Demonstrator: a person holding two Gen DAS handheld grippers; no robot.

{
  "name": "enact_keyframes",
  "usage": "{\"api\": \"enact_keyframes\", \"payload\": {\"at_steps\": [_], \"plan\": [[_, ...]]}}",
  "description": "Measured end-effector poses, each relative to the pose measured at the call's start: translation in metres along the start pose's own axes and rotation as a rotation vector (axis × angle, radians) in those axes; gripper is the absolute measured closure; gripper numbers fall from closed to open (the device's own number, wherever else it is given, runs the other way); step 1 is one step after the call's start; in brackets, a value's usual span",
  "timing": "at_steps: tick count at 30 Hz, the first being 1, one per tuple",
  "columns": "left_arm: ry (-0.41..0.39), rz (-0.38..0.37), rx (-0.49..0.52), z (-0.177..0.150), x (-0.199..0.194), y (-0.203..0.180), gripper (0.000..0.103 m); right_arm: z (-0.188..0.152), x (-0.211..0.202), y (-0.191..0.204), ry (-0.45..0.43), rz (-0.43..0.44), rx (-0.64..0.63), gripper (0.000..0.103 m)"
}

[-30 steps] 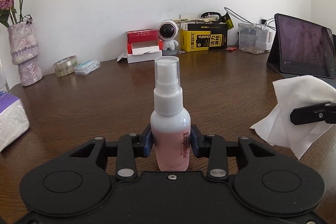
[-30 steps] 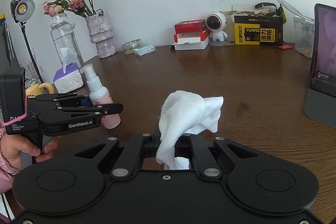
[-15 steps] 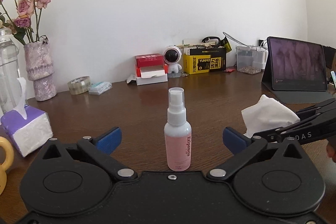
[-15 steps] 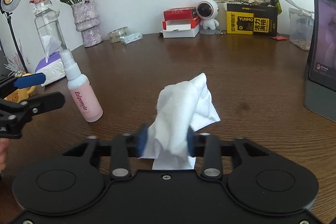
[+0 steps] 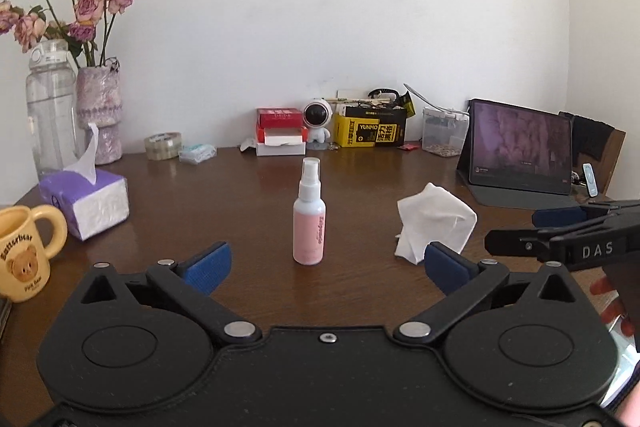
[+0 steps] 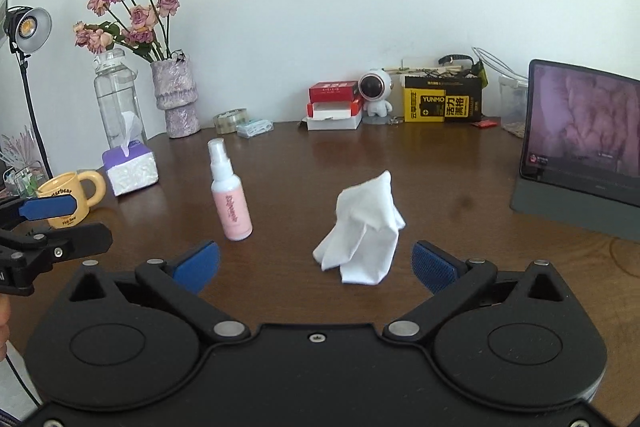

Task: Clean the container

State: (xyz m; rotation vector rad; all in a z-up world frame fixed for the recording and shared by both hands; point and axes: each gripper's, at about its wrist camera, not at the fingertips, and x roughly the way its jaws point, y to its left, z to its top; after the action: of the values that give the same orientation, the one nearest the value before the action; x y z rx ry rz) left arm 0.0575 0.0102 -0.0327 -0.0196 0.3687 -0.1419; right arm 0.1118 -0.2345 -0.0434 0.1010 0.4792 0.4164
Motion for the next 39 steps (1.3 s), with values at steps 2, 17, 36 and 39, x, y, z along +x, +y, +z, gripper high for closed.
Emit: {"api": "enact_keyframes", "payload": {"at_steps": [2,17,36,39], "plan": [[0.015,0.030,-0.015,-0.005,-0.007,-0.006,0.000,-0.010,-0.013,0.009,0.012,-0.014,0.009,0.000],[0.027,0.117,-0.048,-0.021,-0.051,-0.027,0.000,-0.036,-0.057,0.034,0.045,-0.077,0.031,0.000],[0.042,0.106,-0.035,-0.024,-0.048,-0.035,0.000,-0.041,-0.062,0.040,0.056,-0.081,0.028,0.000],[0.041,0.105,-0.036,-0.024,-0.048,-0.035,0.000,-0.041,-0.062,0.041,0.057,-0.080,0.028,0.000]]}}
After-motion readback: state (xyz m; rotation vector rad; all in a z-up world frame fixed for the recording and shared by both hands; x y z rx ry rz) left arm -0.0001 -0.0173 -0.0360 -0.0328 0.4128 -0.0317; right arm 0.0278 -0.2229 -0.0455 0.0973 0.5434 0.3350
